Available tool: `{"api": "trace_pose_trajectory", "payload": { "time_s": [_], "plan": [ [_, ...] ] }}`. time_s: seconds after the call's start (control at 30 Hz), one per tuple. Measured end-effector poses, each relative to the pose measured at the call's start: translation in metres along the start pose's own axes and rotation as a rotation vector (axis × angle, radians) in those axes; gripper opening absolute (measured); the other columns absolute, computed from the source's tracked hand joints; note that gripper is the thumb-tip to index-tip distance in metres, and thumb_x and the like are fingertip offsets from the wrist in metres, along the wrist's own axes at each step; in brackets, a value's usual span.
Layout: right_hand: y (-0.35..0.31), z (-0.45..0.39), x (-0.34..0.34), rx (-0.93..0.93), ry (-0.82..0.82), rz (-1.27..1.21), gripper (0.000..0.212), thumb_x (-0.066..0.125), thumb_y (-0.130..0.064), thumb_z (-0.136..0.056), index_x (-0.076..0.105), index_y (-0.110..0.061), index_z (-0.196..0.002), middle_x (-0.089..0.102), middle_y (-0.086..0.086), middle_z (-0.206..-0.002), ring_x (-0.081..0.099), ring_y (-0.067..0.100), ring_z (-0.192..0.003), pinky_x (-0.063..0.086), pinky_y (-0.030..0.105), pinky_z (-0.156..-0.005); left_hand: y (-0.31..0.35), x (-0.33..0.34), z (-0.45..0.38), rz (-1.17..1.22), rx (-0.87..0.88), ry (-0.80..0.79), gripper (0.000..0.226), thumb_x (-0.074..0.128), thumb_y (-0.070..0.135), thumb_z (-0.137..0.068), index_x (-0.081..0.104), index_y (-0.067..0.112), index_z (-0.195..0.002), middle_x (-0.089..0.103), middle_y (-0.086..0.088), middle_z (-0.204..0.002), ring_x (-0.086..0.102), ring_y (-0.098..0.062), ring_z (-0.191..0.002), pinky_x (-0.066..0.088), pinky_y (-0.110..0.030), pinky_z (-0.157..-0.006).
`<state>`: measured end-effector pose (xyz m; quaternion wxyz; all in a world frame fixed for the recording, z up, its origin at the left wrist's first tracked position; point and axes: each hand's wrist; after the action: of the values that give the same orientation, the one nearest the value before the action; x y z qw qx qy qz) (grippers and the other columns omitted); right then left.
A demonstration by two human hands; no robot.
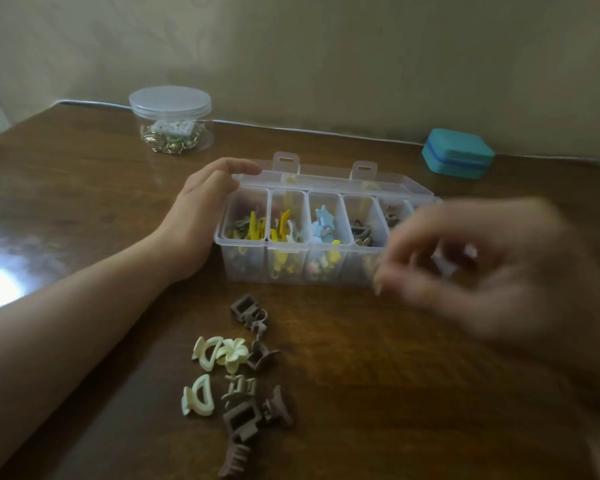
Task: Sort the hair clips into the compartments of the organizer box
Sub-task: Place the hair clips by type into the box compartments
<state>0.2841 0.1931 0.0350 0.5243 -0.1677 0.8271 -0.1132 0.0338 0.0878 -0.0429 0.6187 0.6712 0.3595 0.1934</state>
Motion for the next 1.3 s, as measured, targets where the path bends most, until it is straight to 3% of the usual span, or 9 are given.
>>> {"api": "trace_pose_trajectory", "payload": {
  "time_s": [0.17, 0.23, 0.37, 0.6, 0.77, 0.9, 1.03, 1.13, 1.3],
  "plan": [
    [0.050, 0.006, -0.021, 0.338, 0.298, 0.327, 0.006, 0.072, -0.027, -0.082, 0.067, -0.024, -0.081, 0.062, -0.015, -0.070, 0.058, 0.004, -0.065, 0.044, 0.009, -0.055, -0.002, 0.002, -0.001, 0.028, 0.046, -0.020, 0.036, 0.033, 0.008, -0.101, 0.065, 0.022, -0.112, 0.075, 0.023, -0.079, 0.068, 0.009, -0.082, 0.053, -0.026, -0.083],
    [0.062, 0.008, -0.019, 0.390, 0.247, 0.363, 0.006, 0.071, -0.032, -0.082, 0.068, -0.027, -0.082, 0.063, -0.014, -0.070, 0.058, 0.005, -0.063, 0.049, 0.022, -0.057, -0.002, 0.003, 0.000, 0.032, 0.037, -0.011, 0.038, 0.031, 0.005, -0.101, 0.064, 0.022, -0.111, 0.076, 0.019, -0.076, 0.069, 0.006, -0.079, 0.050, -0.030, -0.080],
    [0.049, 0.002, -0.005, 0.290, 0.278, 0.221, 0.008, 0.069, -0.030, -0.084, 0.069, -0.023, -0.085, 0.064, -0.014, -0.072, 0.059, 0.008, -0.064, 0.044, 0.014, -0.054, 0.001, 0.002, 0.002, 0.030, 0.008, 0.018, 0.038, 0.033, 0.006, -0.101, 0.066, 0.024, -0.107, 0.075, 0.015, -0.085, 0.068, 0.008, -0.083, 0.049, -0.032, -0.081],
    [-0.011, 0.000, 0.059, -0.138, -0.315, 0.125, 0.030, 0.056, -0.055, -0.089, 0.063, -0.035, -0.110, 0.065, -0.016, -0.098, 0.063, 0.005, -0.080, 0.053, 0.030, -0.064, 0.004, 0.004, 0.003, -0.001, -0.003, 0.053, 0.039, 0.035, 0.006, -0.099, 0.068, 0.025, -0.106, 0.065, 0.015, -0.109, 0.059, 0.002, -0.105, 0.047, -0.026, -0.085],
    [-0.016, 0.003, 0.078, -0.269, -0.403, 0.158, 0.026, 0.057, -0.048, -0.089, 0.059, -0.034, -0.111, 0.063, -0.013, -0.098, 0.061, 0.010, -0.074, 0.049, 0.031, -0.050, 0.002, 0.003, 0.001, 0.009, 0.003, 0.029, 0.033, 0.040, 0.016, -0.096, 0.069, 0.028, -0.105, 0.060, 0.015, -0.116, 0.056, -0.005, -0.113, 0.047, -0.032, -0.091],
    [-0.003, 0.001, 0.063, -0.266, -0.305, 0.179, 0.021, 0.060, -0.037, -0.091, 0.062, -0.031, -0.111, 0.066, -0.011, -0.093, 0.063, 0.011, -0.071, 0.051, 0.033, -0.052, 0.001, 0.004, -0.002, 0.009, 0.033, 0.027, 0.034, 0.043, 0.025, -0.084, 0.070, 0.032, -0.103, 0.062, 0.018, -0.119, 0.057, -0.008, -0.119, 0.047, -0.032, -0.095],
    [0.020, -0.002, 0.020, -0.040, 0.006, 0.126, 0.017, 0.062, -0.034, -0.088, 0.066, -0.028, -0.104, 0.066, -0.018, -0.087, 0.061, -0.003, -0.070, 0.048, 0.011, -0.062, -0.002, 0.002, -0.002, -0.089, 0.108, -0.002, 0.036, 0.036, 0.007, -0.102, 0.064, 0.027, -0.113, 0.057, 0.020, -0.114, 0.054, 0.015, -0.101, 0.045, -0.006, -0.074],
    [0.043, 0.001, -0.004, 0.189, 0.325, 0.184, 0.008, 0.067, -0.034, -0.086, 0.066, -0.026, -0.088, 0.063, -0.017, -0.077, 0.058, 0.012, -0.062, 0.045, 0.018, -0.054, -0.001, 0.003, -0.001, -0.097, 0.083, 0.008, 0.039, 0.032, 0.002, -0.103, 0.063, 0.019, -0.121, 0.054, 0.013, -0.119, 0.046, 0.036, -0.083, 0.035, 0.007, -0.062],
    [0.069, 0.006, -0.006, 0.490, 0.281, 0.435, 0.018, 0.064, -0.047, -0.083, 0.066, -0.030, -0.088, 0.060, -0.021, -0.073, 0.052, -0.003, -0.062, 0.039, 0.020, -0.051, -0.002, 0.001, -0.001, -0.053, 0.068, 0.011, 0.039, 0.033, 0.007, -0.103, 0.065, 0.028, -0.112, 0.057, 0.006, -0.128, 0.053, 0.012, -0.105, 0.045, -0.012, -0.077]
  ]
}}
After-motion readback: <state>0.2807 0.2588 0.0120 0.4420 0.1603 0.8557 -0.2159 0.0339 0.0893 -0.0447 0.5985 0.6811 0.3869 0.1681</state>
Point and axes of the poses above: each hand's wrist, its own z-axis away from the middle knuckle, its own x-axis out of the palm, y = z × x
